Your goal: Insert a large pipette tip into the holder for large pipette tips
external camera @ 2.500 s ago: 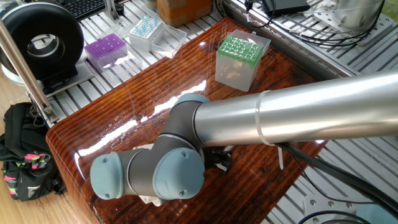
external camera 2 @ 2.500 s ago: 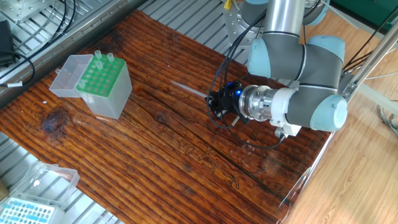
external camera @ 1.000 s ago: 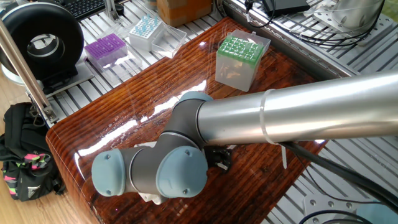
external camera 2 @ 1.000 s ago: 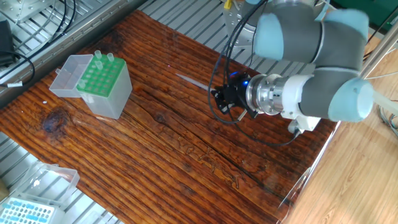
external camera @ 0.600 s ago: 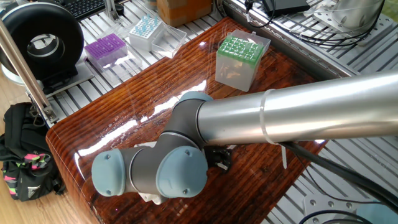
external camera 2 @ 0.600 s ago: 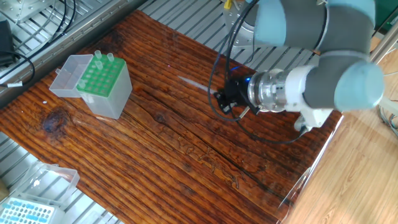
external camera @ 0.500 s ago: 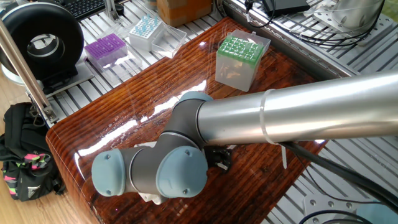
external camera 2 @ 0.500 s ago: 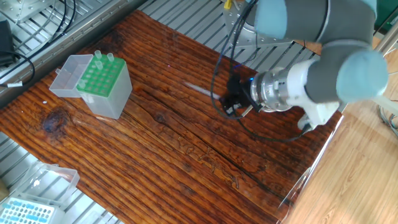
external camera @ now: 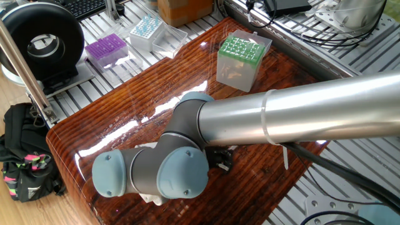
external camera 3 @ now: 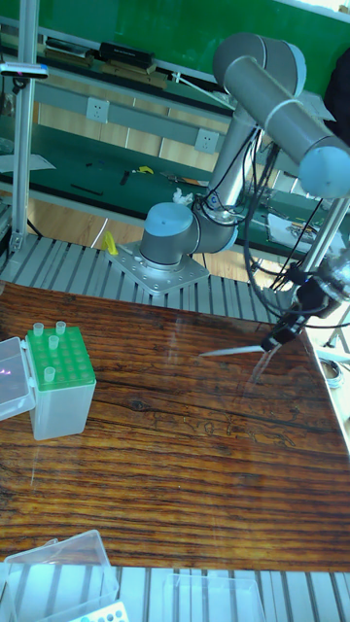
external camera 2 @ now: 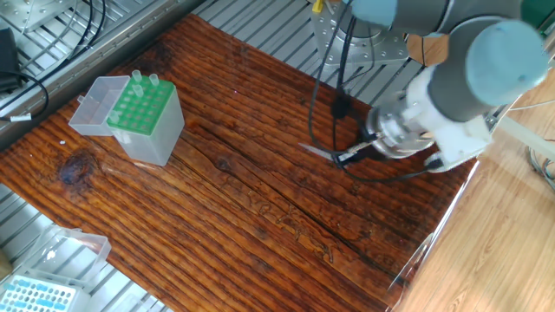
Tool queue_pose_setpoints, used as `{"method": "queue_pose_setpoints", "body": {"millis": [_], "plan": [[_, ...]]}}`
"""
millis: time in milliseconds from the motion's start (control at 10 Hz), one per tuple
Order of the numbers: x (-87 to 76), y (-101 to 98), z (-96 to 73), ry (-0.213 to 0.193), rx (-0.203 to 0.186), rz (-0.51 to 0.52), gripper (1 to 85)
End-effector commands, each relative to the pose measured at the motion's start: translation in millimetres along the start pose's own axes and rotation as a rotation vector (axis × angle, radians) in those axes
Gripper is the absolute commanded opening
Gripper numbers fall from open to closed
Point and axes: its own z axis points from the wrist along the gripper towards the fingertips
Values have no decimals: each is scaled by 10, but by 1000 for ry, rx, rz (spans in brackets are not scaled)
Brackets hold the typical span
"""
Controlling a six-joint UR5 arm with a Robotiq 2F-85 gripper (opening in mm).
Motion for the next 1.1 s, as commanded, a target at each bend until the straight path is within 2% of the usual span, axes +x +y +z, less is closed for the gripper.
{"method": "queue_pose_setpoints", "body": {"millis": [0,100,200,400,500,600,700,800,1000], "plan": [[40,61,-394,155,43,-7,10],[30,92,-464,194,61,-11,10],[29,90,-470,203,72,-18,10],[153,-55,-456,244,104,-56,10],[213,-77,-452,259,108,-61,10],[280,-121,-477,286,127,-43,10],[236,-197,-476,269,158,-36,10],[184,-340,-490,251,213,-47,10],[-66,-438,-463,154,253,-56,10]]}}
